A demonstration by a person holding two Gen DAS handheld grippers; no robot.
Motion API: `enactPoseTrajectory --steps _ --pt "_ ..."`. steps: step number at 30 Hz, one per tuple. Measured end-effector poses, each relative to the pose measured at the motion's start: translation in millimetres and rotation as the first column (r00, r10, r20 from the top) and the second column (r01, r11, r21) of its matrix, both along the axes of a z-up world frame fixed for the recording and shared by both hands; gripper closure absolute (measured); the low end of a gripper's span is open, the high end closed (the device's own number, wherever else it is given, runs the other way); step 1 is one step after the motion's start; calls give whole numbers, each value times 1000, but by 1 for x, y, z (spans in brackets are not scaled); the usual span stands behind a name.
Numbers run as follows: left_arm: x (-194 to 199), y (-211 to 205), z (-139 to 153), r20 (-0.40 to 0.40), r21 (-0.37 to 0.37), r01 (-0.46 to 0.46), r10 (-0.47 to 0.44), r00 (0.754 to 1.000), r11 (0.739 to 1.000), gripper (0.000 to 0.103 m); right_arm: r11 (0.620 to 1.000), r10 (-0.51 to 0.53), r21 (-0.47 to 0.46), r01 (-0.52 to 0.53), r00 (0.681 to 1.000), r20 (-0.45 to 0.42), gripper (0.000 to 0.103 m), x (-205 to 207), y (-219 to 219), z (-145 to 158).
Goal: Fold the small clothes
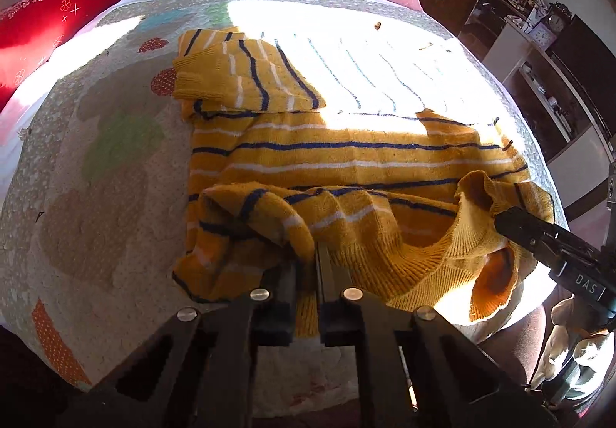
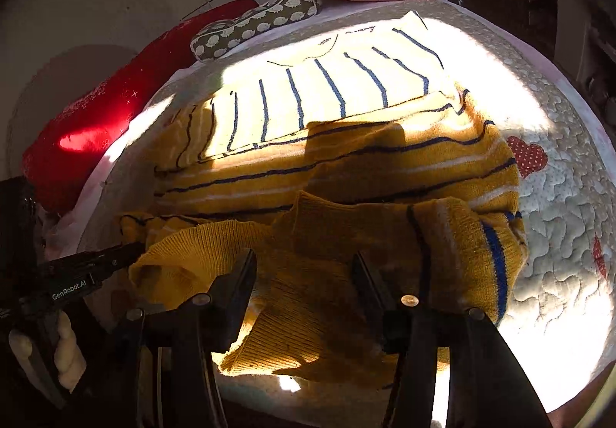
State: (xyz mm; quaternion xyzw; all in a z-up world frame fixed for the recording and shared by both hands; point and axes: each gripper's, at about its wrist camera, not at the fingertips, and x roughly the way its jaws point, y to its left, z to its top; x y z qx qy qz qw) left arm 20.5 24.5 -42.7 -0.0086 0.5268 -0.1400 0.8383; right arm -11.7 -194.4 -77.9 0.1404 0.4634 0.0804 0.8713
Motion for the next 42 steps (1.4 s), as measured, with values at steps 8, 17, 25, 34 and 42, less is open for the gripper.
enactPoseTrajectory --steps 8,17,25,34,42 --pt "-10 23 31 70 -112 -24 32 997 993 96 990 -36 136 34 999 16 96 -3 -20 6" --pt "51 31 86 137 -180 -89 115 984 980 97 988 -26 152 -4 980 195 97 50 -30 101" --pt "175 25 88 92 -131 -182 195 977 975 98 990 -106 110 90 982 154 98 172 -44 105" --pt "269 14 29 -28 -61 -217 215 976 974 97 971 -238 4 239 970 -57 98 283 -89 17" --pt "257 54 41 -4 -119 -236 238 971 964 63 973 -199 113 201 980 -25 44 252 -116 28"
